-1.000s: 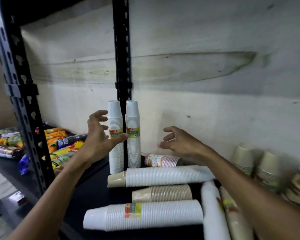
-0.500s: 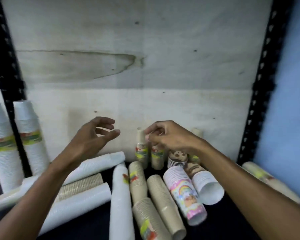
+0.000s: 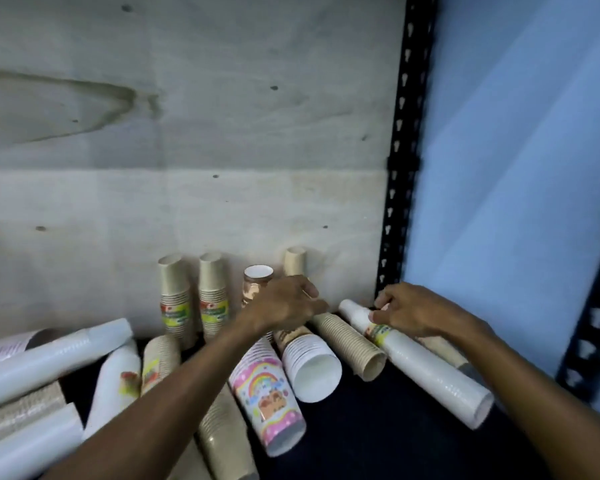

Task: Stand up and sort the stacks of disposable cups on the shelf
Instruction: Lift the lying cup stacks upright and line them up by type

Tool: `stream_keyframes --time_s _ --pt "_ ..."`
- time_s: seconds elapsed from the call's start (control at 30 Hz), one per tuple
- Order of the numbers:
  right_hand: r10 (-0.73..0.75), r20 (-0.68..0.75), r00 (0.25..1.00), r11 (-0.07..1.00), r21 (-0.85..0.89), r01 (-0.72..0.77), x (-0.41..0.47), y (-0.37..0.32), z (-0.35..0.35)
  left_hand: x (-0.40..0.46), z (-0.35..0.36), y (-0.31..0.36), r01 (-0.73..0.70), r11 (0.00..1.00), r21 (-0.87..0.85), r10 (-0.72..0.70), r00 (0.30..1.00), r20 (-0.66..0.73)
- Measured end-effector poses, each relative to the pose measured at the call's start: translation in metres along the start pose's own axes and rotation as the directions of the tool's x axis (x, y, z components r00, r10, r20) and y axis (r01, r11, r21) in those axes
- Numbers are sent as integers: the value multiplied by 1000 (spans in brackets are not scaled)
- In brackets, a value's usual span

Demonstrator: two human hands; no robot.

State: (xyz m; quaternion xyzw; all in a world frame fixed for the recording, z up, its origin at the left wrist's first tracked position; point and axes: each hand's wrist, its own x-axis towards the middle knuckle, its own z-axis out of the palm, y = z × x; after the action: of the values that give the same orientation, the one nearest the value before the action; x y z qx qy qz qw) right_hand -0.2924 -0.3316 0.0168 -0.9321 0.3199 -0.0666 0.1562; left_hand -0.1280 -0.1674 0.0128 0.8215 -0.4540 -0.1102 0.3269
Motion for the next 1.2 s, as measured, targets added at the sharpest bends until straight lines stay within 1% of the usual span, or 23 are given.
stream_keyframes --time_s 0.1,0.17,0.23,0.3,0.4,0.43,0.53,0.7,0.73,0.8,0.87,0.97,1.07,1.13,1.2 --pt "46 38 998 997 -59 -44 7 16 2 21 29 19 17 978 207 -30 998 57" --pt "73 93 993 993 -102 -63 14 21 3 32 44 26 43 935 351 -78 993 88" --pt "100 136 986 983 -166 -77 22 23 5 42 54 29 87 882 463 -124 991 49" --pt "100 179 979 972 -230 -57 32 23 8 48 60 31 122 837 533 -152 988 12" --pt "114 266 957 949 -313 -26 43 21 11 55 70 31 126 786 606 -188 981 39" --pt "125 291 949 948 -317 -28 46 21 12 57 74 30 128 785 606 -200 979 51" --pt "146 341 929 965 -257 -57 52 25 12 64 82 28 147 837 527 -228 969 93" --pt "177 304 936 975 -187 -124 48 35 5 71 73 27 165 930 328 -220 966 138" --pt "176 292 940 979 -153 -136 46 37 1 72 69 28 167 949 266 -209 969 136" --pt "162 244 956 986 -65 -151 43 39 -9 72 61 29 172 983 66 -179 974 136" --pt "150 162 975 982 91 -166 40 40 -18 68 53 32 139 985 -102 -128 986 106" --pt "129 14 991 921 369 -125 36 35 -27 70 48 29 54 972 -229 -46 998 37" --pt "86 -137 987 802 597 12 32 26 -31 67 43 28 -37 969 -244 45 999 27" --pt "79 -224 971 723 684 99 32 22 -29 65 44 25 -73 970 -230 82 996 32" --pt "93 -277 956 693 708 138 35 23 -24 64 49 20 -86 971 -225 95 995 30"
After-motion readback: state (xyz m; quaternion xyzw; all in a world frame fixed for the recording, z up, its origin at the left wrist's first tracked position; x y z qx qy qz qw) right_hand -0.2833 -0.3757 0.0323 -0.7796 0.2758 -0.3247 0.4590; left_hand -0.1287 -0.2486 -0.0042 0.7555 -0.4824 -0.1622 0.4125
